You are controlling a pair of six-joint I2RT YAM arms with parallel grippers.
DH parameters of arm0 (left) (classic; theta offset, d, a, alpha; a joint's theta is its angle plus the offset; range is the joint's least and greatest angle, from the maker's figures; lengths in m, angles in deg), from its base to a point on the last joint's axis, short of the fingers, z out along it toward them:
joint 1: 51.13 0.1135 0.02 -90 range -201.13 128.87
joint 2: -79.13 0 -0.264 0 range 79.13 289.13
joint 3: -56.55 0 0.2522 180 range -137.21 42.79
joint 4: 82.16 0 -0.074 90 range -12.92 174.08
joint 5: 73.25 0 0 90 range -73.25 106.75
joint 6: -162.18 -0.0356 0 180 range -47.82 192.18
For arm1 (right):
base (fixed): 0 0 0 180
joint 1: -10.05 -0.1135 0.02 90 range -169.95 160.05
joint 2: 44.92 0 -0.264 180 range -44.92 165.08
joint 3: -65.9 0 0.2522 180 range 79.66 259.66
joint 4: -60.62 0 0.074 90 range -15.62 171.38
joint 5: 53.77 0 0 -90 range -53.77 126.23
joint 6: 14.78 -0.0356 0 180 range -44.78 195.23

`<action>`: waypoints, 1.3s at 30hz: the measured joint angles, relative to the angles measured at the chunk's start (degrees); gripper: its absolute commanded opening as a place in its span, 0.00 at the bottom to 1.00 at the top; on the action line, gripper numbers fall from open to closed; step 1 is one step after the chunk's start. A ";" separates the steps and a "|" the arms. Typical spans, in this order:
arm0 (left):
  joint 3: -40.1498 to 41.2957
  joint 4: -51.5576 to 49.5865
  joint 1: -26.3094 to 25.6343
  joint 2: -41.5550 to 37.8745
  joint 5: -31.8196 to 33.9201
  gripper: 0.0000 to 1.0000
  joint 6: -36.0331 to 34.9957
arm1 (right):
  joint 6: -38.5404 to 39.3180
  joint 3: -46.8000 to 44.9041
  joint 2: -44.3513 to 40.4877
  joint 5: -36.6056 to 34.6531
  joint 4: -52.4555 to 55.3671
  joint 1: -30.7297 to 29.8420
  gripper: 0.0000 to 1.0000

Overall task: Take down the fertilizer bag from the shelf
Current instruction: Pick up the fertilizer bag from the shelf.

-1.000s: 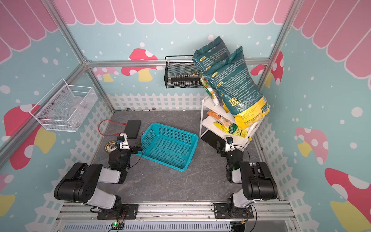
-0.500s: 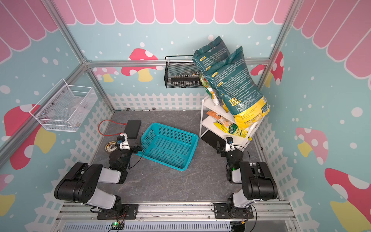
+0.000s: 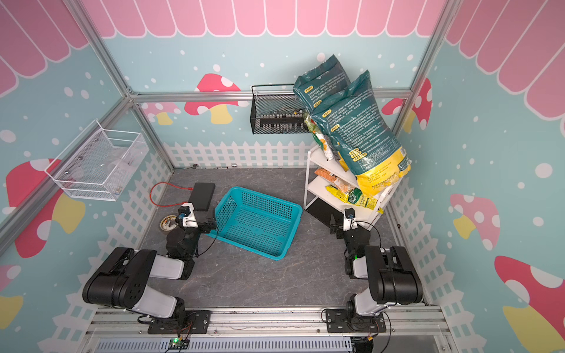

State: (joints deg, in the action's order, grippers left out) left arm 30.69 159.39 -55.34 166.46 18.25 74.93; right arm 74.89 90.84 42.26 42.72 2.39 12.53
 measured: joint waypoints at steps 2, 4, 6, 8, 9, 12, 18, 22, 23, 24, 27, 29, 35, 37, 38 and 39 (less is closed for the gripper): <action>0.00 0.00 0.00 0.00 0.00 0.99 0.00 | 0.83 0.00 -1.90 0.90 3.13 -0.94 0.99; 0.17 0.33 -0.02 0.00 0.00 0.99 -0.02 | 1.81 -0.59 -3.82 0.66 4.98 -2.89 0.99; 1.05 1.75 -0.11 0.00 0.00 0.99 -0.24 | 3.17 -2.45 -5.77 0.20 5.22 -5.29 0.99; 3.23 4.37 -0.50 -0.15 0.00 0.99 -0.63 | 5.16 -4.07 -7.80 -0.68 5.81 -8.02 0.99; 4.39 5.46 -0.79 -0.39 0.09 0.99 -0.83 | 6.40 -4.33 -8.96 -1.20 6.01 -9.33 0.99; 7.56 7.15 -2.34 -3.23 1.84 0.99 -1.38 | 9.31 -4.37 -13.86 -2.36 5.22 -13.18 0.99; 6.14 -1.55 -4.50 -17.03 10.40 0.99 0.37 | 11.63 -8.37 -25.79 -2.64 5.22 -16.41 0.99; 1.81 -17.27 -5.62 -29.24 18.32 0.99 4.94 | 11.39 -8.74 -36.26 0.09 10.38 -19.56 0.95; 1.22 -21.18 -5.75 -32.61 20.74 1.00 6.93 | 11.15 -8.72 -38.40 1.11 11.58 -20.15 0.95; 0.90 -25.81 -5.86 -36.85 23.15 1.00 9.94 | 10.60 -8.66 -40.68 2.21 12.96 -20.83 0.96; 0.74 -37.97 -5.90 -50.18 23.47 0.99 17.20 | 7.91 -6.93 -45.62 5.88 18.21 -22.97 0.93; 0.20 -43.63 -7.02 -57.90 20.74 0.99 21.22 | 6.16 -3.19 -46.80 8.37 23.12 -24.20 0.92; -0.74 -49.81 -12.48 -69.11 13.49 0.99 28.63 | 5.27 17.90 -43.71 8.79 43.63 -36.28 0.84; -1.73 -51.32 -12.55 -67.45 12.52 0.99 29.94 | 6.34 27.34 -40.26 4.68 51.34 -42.77 0.84; -2.36 -51.93 -12.55 -66.25 11.85 1.00 30.03 | 6.80 31.41 -38.53 2.71 54.86 -45.07 0.84; -3.26 -52.54 -12.55 -64.59 11.02 0.99 30.01 | 7.17 36.48 -36.13 0.02 58.71 -47.47 0.83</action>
State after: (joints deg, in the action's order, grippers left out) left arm 27.44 106.84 -67.88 101.88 29.27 104.94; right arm 82.06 127.32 6.13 42.74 61.10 -34.94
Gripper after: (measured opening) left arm 0.995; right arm 0.838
